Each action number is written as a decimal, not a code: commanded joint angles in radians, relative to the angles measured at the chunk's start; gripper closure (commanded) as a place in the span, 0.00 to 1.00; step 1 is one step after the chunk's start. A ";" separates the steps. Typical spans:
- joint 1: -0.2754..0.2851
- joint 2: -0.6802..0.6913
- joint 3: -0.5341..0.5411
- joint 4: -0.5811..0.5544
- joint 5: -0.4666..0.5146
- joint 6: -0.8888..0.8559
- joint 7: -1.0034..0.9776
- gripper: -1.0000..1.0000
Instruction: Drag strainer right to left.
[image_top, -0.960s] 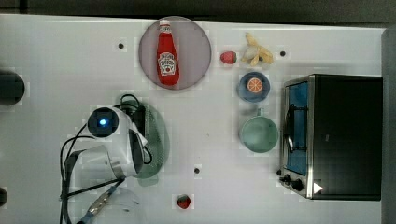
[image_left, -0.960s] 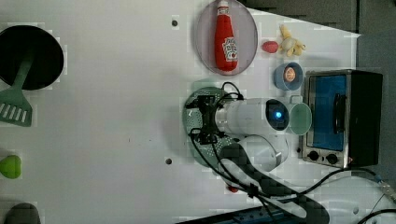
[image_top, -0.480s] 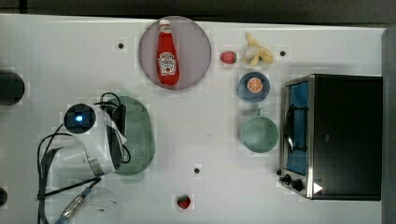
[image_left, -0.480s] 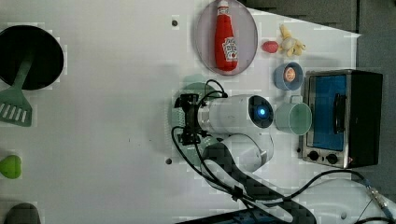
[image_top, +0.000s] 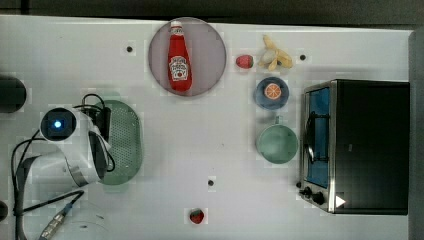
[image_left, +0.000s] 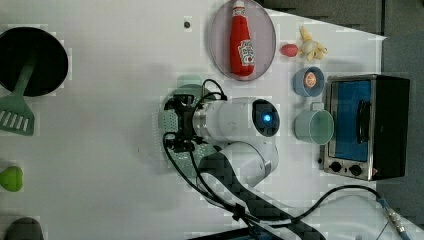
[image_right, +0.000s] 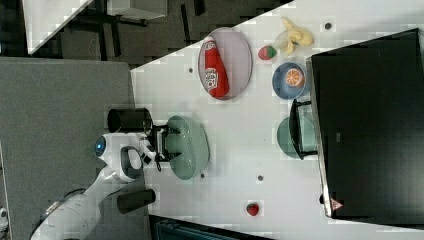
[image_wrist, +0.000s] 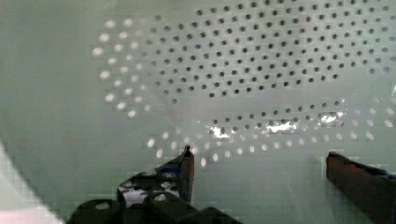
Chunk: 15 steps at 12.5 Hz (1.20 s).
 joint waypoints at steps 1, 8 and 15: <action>0.046 0.052 0.008 0.032 -0.009 0.012 0.103 0.00; 0.104 0.118 0.009 0.134 -0.009 0.016 0.127 0.00; 0.103 -0.131 -0.138 0.131 -0.022 -0.246 -0.225 0.00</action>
